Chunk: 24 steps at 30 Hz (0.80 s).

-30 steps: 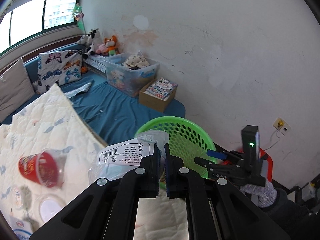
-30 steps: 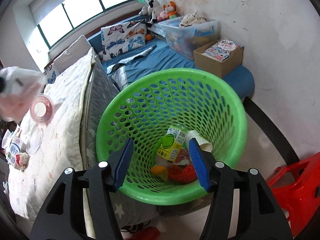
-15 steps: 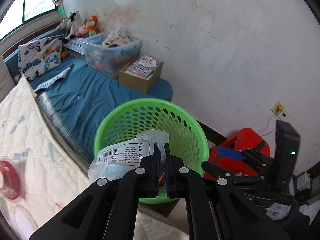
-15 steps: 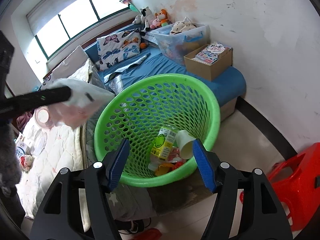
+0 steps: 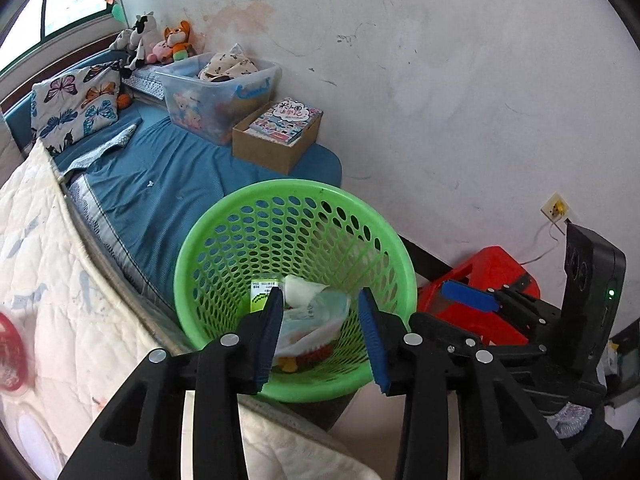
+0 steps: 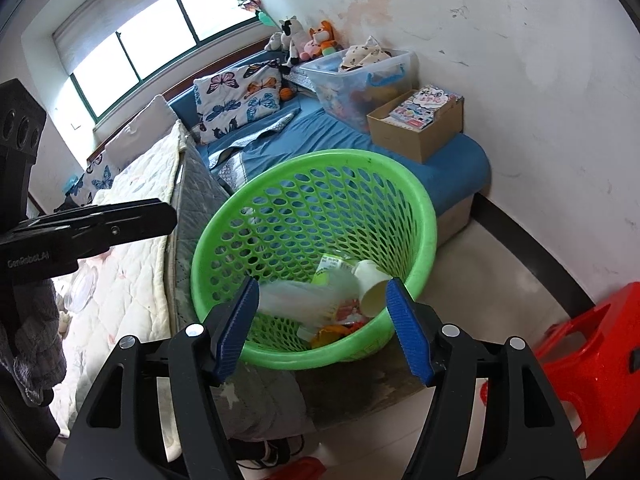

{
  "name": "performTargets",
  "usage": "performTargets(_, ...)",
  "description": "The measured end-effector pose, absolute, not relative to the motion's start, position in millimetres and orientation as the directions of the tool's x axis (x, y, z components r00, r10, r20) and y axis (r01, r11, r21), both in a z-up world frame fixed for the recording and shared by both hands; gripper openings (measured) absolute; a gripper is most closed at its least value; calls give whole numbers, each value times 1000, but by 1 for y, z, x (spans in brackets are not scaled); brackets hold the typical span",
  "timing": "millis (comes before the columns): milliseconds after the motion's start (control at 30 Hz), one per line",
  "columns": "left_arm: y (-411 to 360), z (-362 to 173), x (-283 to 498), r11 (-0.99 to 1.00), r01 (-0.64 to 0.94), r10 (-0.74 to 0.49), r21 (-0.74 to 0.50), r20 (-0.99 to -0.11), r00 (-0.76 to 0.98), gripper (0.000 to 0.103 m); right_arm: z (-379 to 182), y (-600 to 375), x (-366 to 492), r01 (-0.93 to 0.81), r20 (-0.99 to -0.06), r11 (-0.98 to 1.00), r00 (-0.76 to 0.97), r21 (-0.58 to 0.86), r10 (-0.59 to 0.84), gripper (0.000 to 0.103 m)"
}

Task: Collect trash
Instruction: 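Open the left tool to drop the plastic bag into the green basket, then grasp the white milk carton with the left tool while the right tool moves back over the bed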

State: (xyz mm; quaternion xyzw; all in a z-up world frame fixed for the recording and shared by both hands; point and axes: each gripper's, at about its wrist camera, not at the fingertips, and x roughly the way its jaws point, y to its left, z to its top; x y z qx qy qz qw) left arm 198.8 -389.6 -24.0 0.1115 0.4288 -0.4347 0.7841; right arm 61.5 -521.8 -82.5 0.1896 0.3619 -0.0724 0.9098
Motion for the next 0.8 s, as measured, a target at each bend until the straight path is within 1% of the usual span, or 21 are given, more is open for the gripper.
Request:
performTargets(267,-335,-6,189,637,747,-602,-190,-728,328,37,-71,-500,67,223,-675,932,737,286,31,69)
performTargets(433,-287,0,179,692,704,-577,-160,-709,405,37,-64,-478,74,169,-669,945,741,281,66,70)
performTargets(667,-201,6,175,794,600,-485,-98,-697,528,37,-54,-434,88,74,-661,962,740,264,125,71)
performTargets(800,-152,13,178,853,516,-424,-78,-681,597,40,-50,-406,98,20,-661,966,733,258,161,71)
